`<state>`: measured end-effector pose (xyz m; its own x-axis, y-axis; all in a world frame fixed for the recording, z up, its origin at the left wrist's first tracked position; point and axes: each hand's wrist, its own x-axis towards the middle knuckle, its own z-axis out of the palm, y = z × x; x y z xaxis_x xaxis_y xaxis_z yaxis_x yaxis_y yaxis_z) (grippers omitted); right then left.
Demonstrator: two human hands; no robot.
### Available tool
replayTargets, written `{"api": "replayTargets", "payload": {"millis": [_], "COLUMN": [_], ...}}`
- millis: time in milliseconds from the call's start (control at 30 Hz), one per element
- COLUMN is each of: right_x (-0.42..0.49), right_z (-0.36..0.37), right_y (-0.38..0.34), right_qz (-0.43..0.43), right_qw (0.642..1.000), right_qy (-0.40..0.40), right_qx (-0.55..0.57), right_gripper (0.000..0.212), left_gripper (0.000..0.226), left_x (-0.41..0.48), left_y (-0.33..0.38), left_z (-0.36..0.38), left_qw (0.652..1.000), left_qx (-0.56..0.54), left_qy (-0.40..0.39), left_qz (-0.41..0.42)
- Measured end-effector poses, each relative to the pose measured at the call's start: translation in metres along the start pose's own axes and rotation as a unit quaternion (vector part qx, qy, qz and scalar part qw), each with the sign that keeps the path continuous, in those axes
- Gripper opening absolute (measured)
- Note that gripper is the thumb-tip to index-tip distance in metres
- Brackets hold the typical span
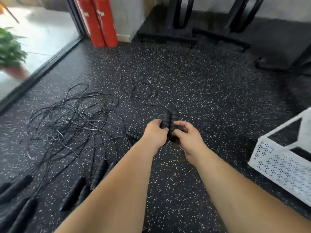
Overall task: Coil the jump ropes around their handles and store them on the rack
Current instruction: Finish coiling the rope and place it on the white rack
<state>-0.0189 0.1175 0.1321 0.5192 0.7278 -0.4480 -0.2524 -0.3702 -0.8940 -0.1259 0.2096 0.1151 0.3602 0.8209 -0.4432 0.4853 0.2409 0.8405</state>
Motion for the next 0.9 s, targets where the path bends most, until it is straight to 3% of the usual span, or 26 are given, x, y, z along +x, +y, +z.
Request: {"api": "replayTargets", "payload": {"millis": [300, 500, 733, 900], "right_x": [-0.173, -0.276, -0.309, -0.295], "right_z": [-0.065, -0.093, -0.108, -0.113], "right_y": [-0.094, -0.106, -0.102, -0.104], "right_qz": [-0.106, -0.185, -0.192, -0.184], "right_qw": [0.994, 0.98, 0.959, 0.949], "right_qy": [-0.009, 0.034, 0.02, 0.038], "right_qx": [0.035, -0.06, -0.205, -0.253], "right_gripper": [0.039, 0.038, 0.011, 0.018], "left_gripper": [0.055, 0.055, 0.035, 0.044], "left_x": [-0.163, -0.267, -0.306, -0.29], "left_y": [0.11, 0.117, 0.091, 0.088], "left_z": [-0.016, -0.009, -0.004, 0.001], "left_qw": [0.988, 0.974, 0.968, 0.966], "left_qx": [-0.041, -0.084, -0.141, -0.187], "left_qy": [-0.028, -0.039, -0.103, -0.12], "left_qz": [0.144, 0.207, 0.182, 0.13]}}
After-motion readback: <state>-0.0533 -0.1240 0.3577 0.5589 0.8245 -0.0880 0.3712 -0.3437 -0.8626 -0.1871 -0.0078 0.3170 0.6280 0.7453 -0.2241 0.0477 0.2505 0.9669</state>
